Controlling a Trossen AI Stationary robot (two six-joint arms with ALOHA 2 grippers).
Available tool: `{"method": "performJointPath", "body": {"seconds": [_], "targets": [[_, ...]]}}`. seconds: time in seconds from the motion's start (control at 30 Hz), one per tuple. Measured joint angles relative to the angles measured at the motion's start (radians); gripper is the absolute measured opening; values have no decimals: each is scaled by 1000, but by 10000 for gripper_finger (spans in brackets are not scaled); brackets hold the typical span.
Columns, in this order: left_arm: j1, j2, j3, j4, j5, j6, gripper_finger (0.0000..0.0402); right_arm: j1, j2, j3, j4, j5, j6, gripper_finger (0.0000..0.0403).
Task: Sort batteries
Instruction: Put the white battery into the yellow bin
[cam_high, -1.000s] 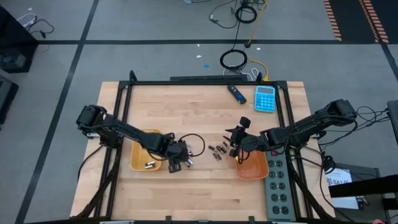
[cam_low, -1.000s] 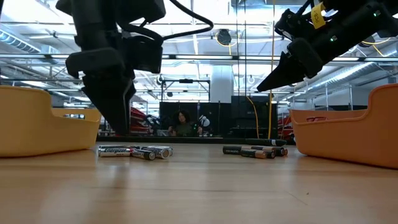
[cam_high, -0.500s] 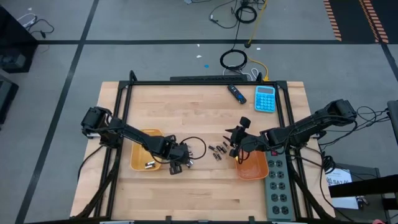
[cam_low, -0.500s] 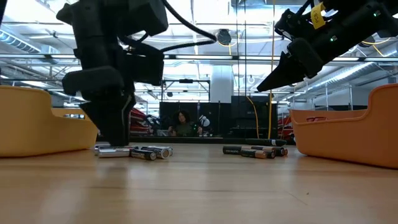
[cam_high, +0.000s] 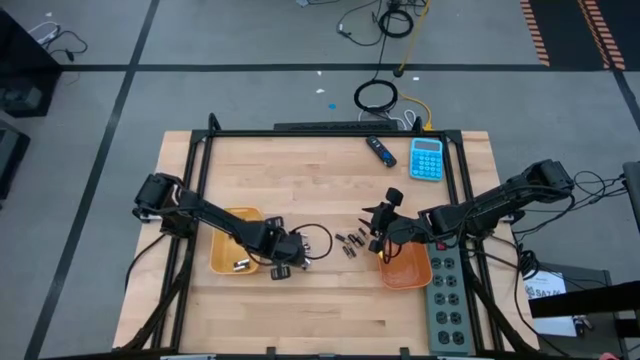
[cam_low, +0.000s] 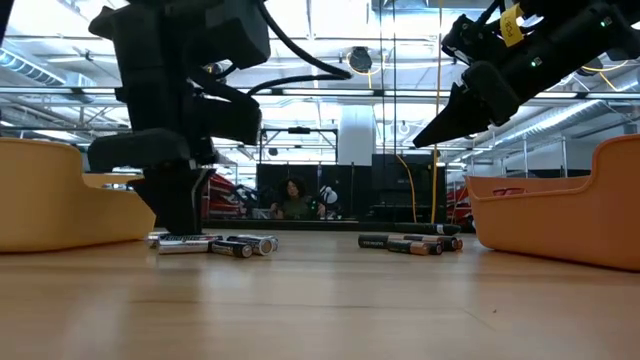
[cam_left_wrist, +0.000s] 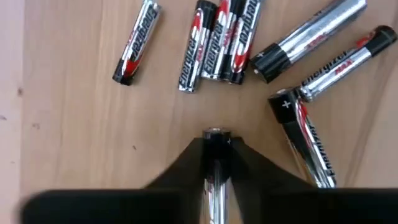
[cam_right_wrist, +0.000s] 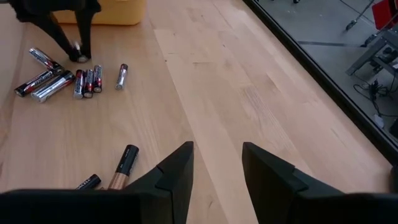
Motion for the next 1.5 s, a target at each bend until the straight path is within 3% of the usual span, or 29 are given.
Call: {"method": "performJointPath", "body": {"seconds": [0.23, 0.47, 0.67, 0.83, 0.9, 1.03, 1.13, 1.27, 1.37, 1.5], "targets": [[-10, -7, 28, -42, -38, 45, 41, 0, 0, 0, 1, 0, 0, 130], [-14, -223, 80, -192, -196, -11, 41, 0, 0, 0, 0, 6, 2, 130], [-64, -432, 50, -436, -118, -275, 41, 0, 0, 0, 6, 14, 27, 130], [-192, -514, -123, -488, -158, -564, 42, 33, 5, 0, 7, 13, 87, 130], [-239, -515, -197, -468, -187, -664, 64, 52, 12, 0, 9, 23, 109, 130], [-292, -517, -241, -482, -183, -758, 148, 80, 38, 0, 12, 52, 149, 130], [-305, -521, -186, -524, -200, -759, 194, 85, 59, 0, 18, 59, 162, 130], [-282, -519, -103, -506, -296, -675, 210, 77, 78, 0, 44, 59, 161, 130], [-227, -495, -82, -372, -311, -552, 212, 72, 80, 0, 57, 58, 162, 130], [-176, -419, -82, -109, -245, -427, 213, 81, 80, 0, 51, 58, 180, 130]]}}
